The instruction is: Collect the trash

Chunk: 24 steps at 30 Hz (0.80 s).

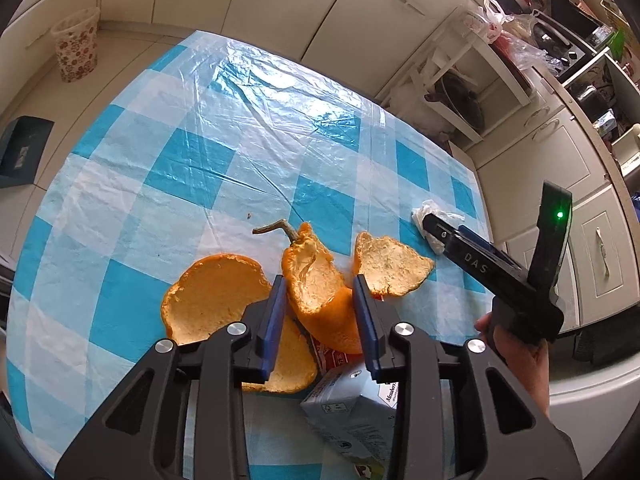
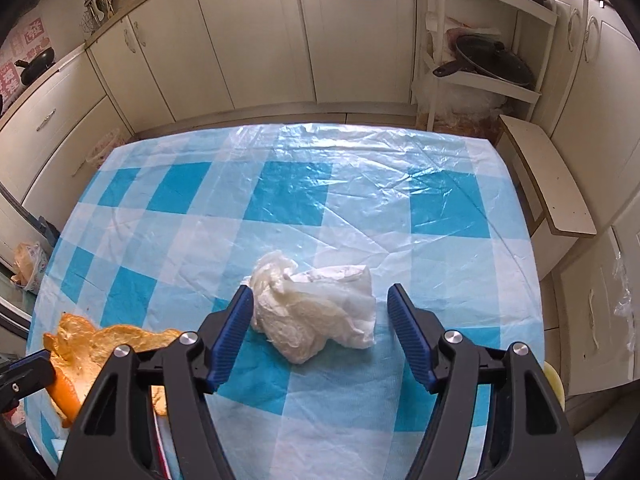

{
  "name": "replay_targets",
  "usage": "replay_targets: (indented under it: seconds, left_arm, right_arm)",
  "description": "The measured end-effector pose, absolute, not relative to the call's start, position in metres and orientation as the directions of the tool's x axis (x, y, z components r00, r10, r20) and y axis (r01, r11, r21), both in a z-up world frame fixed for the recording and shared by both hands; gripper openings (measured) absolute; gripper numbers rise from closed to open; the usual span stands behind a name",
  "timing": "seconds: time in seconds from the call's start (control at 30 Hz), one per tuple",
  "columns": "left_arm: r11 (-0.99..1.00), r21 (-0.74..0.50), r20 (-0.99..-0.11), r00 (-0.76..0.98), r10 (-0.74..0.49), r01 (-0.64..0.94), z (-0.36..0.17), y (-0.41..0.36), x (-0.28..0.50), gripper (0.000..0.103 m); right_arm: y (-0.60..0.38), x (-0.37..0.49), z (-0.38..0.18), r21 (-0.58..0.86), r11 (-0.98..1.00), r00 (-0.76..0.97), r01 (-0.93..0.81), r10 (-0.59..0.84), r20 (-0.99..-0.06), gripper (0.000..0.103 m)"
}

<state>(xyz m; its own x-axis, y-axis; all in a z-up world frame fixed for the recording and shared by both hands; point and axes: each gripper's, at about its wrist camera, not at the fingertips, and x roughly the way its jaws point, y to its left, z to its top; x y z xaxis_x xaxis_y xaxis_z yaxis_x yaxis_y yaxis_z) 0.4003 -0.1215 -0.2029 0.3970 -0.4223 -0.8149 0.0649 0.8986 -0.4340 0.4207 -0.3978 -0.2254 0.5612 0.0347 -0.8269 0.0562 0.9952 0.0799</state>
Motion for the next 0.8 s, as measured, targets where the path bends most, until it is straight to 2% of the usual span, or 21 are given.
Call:
replay_targets:
  seconds: [0.03,0.1,0.13,0.2,0.3,0.37,0.63,0.7,0.73,0.77,0.8]
  left_arm:
    - [0.899,-0.434,-0.816,0.396,-0.422,0.063,-0.203,-0.122,0.401,0.034]
    - [0.901,-0.429,-0.817,0.398,-0.417,0.064,-0.204,-0.124,0.402,0.034]
    - [0.904,-0.422,-0.818,0.401,-0.411,0.066,-0.204,-0.124,0.402,0.033]
    - [0.909,-0.410,-0.816,0.414,-0.403,0.075,-0.202,-0.124,0.401,0.025]
    - [0.909,-0.408,-0.804,0.437,-0.402,0.086,-0.196,-0.122,0.399,0.013]
    - [0.910,-0.406,-0.796,0.456,-0.398,0.086,-0.190,-0.119,0.399,0.000]
    - [0.891,-0.446,-0.787,0.438,-0.436,0.085,-0.189,-0.112,0.400,0.000]
    - [0.890,-0.452,-0.793,0.427,-0.434,0.064,-0.193,-0.109,0.402,0.007]
    - [0.889,-0.455,-0.798,0.420,-0.432,0.051,-0.196,-0.107,0.404,0.022]
    - [0.890,-0.455,-0.801,0.424,-0.423,0.029,-0.198,-0.105,0.405,0.042]
    - [0.893,-0.450,-0.801,0.435,-0.411,0.013,-0.199,-0.103,0.408,0.050]
  right_arm:
    - [-0.397,0.421,-0.224,0.082,0.996,0.564,0.047,0.041,-0.825,0.059]
    - [-0.397,0.422,-0.222,0.101,0.995,0.565,0.026,0.068,-0.822,0.028]
    - [-0.396,0.421,-0.221,0.103,0.994,0.569,0.022,0.073,-0.819,0.026]
    - [-0.396,0.419,-0.218,0.113,0.993,0.581,0.017,0.082,-0.810,0.020]
    - [-0.399,0.415,-0.209,0.153,0.988,0.600,0.009,0.117,-0.791,0.018]
    - [-0.400,0.410,-0.202,0.170,0.985,0.612,-0.002,0.136,-0.779,0.017]
    - [-0.407,0.389,-0.181,0.222,0.975,0.641,-0.018,0.182,-0.745,0.017]
    - [-0.409,0.384,-0.178,0.229,0.973,0.644,-0.020,0.188,-0.741,0.018]
    - [-0.410,0.382,-0.177,0.236,0.972,0.644,-0.022,0.194,-0.740,0.018]
    - [-0.410,0.380,-0.176,0.240,0.970,0.644,-0.024,0.198,-0.739,0.018]
    - [-0.411,0.378,-0.175,0.244,0.969,0.644,-0.025,0.203,-0.738,0.018]
